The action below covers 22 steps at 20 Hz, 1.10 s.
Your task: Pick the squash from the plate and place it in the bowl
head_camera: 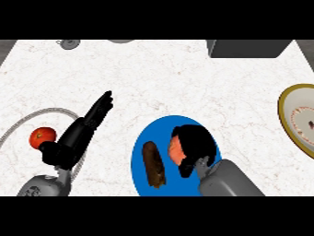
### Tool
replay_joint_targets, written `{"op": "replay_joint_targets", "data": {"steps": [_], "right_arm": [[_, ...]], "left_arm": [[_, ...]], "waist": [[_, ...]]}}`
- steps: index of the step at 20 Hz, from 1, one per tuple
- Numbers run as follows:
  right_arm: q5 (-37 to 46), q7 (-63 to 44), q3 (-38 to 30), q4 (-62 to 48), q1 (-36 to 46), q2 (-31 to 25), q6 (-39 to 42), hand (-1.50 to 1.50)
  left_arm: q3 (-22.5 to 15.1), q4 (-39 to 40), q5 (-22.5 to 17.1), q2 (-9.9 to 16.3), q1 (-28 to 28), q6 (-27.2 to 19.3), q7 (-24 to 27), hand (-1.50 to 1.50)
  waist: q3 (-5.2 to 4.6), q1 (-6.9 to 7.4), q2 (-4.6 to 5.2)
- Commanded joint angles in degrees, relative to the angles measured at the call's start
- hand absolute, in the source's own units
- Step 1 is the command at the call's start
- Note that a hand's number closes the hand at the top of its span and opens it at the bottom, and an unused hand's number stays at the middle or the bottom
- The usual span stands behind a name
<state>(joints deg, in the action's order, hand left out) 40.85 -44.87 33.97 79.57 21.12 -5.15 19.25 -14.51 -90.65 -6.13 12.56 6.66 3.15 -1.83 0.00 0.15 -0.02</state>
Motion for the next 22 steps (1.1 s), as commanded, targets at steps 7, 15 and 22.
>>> {"op": "replay_joint_targets", "data": {"steps": [7,15,22], "right_arm": [[8.2,8.8,-5.2,-7.6,3.3,3.5,-3.0,1.50],[7.8,37.8,10.9,10.2,-8.3,-17.1,2.4,1.50],[9.8,58.7,4.9,23.2,-11.5,-39.4,-13.2,1.50]], "left_arm": [[4.9,0.1,0.4,-1.2,2.5,4.2,-3.1,0.00],[4.2,1.2,1.7,-2.5,0.2,1.9,-1.9,0.00],[5.8,1.3,2.0,-1.8,-0.9,1.0,-1.3,0.00]], "waist": [[0.01,0.03,0.03],[0.18,-2.08,-1.28],[0.38,-5.75,-1.50]]}}
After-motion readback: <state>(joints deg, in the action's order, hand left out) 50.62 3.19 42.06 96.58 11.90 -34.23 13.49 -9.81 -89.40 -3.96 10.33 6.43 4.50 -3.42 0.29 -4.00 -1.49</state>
